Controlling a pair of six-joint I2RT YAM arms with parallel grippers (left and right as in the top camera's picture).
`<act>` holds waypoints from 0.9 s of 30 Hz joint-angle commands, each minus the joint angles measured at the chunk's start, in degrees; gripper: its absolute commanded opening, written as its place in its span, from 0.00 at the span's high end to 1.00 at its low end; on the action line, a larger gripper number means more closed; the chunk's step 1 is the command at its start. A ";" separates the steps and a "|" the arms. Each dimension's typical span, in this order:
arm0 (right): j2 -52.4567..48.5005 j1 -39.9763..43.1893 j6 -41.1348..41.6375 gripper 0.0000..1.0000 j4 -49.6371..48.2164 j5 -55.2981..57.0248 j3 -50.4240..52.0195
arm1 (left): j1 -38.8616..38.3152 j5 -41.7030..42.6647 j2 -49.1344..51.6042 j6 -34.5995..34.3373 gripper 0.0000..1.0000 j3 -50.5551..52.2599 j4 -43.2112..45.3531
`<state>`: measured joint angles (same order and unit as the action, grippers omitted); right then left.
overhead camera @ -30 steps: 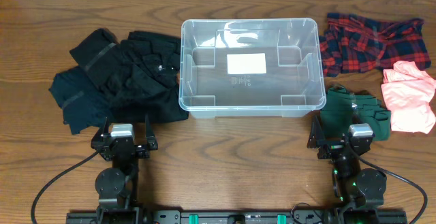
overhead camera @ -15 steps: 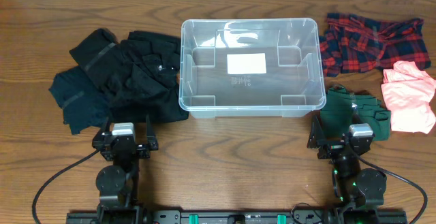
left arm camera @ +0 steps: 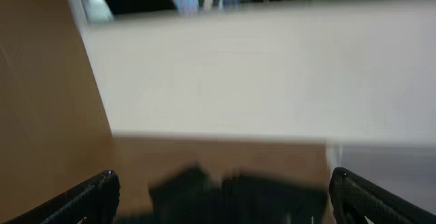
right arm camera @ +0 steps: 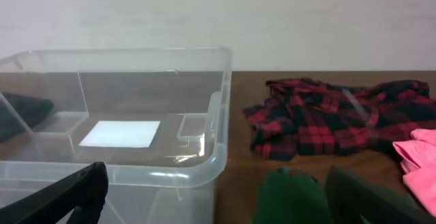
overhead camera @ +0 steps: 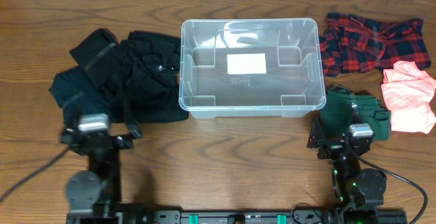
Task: Pack container
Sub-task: 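Move the left gripper over the black clothing pile and lower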
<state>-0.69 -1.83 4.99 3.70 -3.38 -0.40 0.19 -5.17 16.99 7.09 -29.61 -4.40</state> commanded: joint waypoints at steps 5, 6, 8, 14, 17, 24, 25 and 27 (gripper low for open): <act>0.26 0.52 0.52 0.01 0.22 -0.02 0.09 | -0.26 0.50 22.43 -0.72 0.02 -24.33 -5.57; 0.26 0.52 0.52 0.01 0.22 -0.02 0.09 | -0.26 1.18 26.01 -0.72 0.02 -28.02 -8.98; 0.26 0.52 0.52 0.01 0.24 -0.02 0.09 | -0.26 1.84 32.20 -0.81 0.02 -34.23 -16.79; 0.26 0.52 0.52 0.01 0.22 -0.02 0.09 | -0.26 10.25 51.69 -0.92 0.02 -49.13 -37.66; 0.26 0.52 0.52 0.01 0.22 -0.02 0.09 | -0.26 12.98 58.60 -0.92 0.02 -51.60 -38.99; 0.26 0.52 0.52 0.01 0.22 -0.02 0.09 | -0.28 11.52 67.12 -0.96 0.02 -51.63 -40.48; 0.26 0.52 0.52 0.01 0.24 -0.02 0.09 | -0.26 12.46 67.38 -0.96 0.02 -51.63 -40.46; 0.26 0.52 0.52 0.01 0.24 -0.02 0.09 | -0.26 13.40 67.45 -0.94 0.02 -51.63 -40.06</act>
<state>-0.69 -1.83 4.99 3.73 -3.38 -0.40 -0.03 6.07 85.06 6.24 -79.85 -44.75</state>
